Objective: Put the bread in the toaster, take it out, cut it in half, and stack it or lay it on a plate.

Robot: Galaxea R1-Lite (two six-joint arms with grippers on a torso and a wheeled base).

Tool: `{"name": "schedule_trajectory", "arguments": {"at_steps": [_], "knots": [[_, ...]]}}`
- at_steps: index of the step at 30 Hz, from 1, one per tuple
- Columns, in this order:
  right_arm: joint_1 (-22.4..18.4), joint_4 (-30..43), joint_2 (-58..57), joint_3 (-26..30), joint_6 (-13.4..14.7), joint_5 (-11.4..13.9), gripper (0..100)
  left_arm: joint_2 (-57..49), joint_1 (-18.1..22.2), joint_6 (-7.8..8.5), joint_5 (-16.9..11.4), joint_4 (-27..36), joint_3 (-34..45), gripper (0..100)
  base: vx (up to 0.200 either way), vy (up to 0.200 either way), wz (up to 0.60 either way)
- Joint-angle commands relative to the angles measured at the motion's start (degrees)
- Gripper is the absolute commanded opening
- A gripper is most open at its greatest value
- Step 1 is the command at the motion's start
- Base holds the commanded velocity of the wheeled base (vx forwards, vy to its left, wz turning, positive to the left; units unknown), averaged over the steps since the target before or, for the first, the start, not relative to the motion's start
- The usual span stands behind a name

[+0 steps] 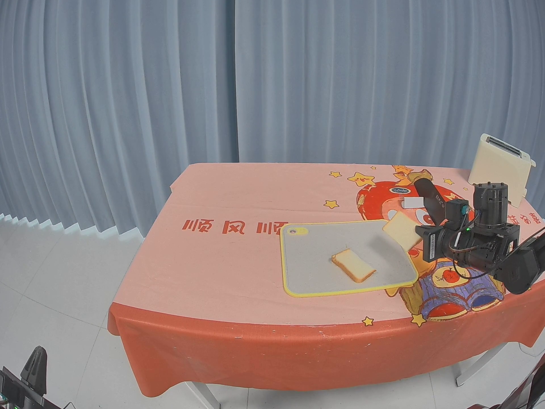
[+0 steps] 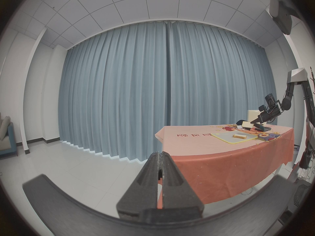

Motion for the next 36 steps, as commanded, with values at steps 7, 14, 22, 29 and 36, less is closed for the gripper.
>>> {"name": "schedule_trajectory", "arguments": {"at_steps": [7,14,22,29,36], "knots": [[0.5,-0.1,-0.3,0.4,0.0,-1.2,0,0.0,0.0,-0.22,0.5,0.0,1.0,0,0.000,-0.114,0.00],[0.5,-0.1,-0.2,0.4,0.0,-1.3,0,0.0,0.0,-0.30,0.5,0.1,1.0,0,0.000,-0.200,0.00],[0.5,-0.1,0.5,0.0,0.2,-1.4,0,0.0,0.0,-0.39,0.6,0.0,1.0,0,0.000,-0.200,0.00],[0.2,-0.1,0.7,0.2,1.7,-6.0,0,0.0,0.0,-0.22,0.5,0.1,1.0,0,0.000,-0.143,0.00],[0.4,-0.1,-2.0,3.1,5.7,-6.4,0,0.0,0.0,-0.04,0.5,0.1,1.0,0,0.000,0.000,0.00]]}}
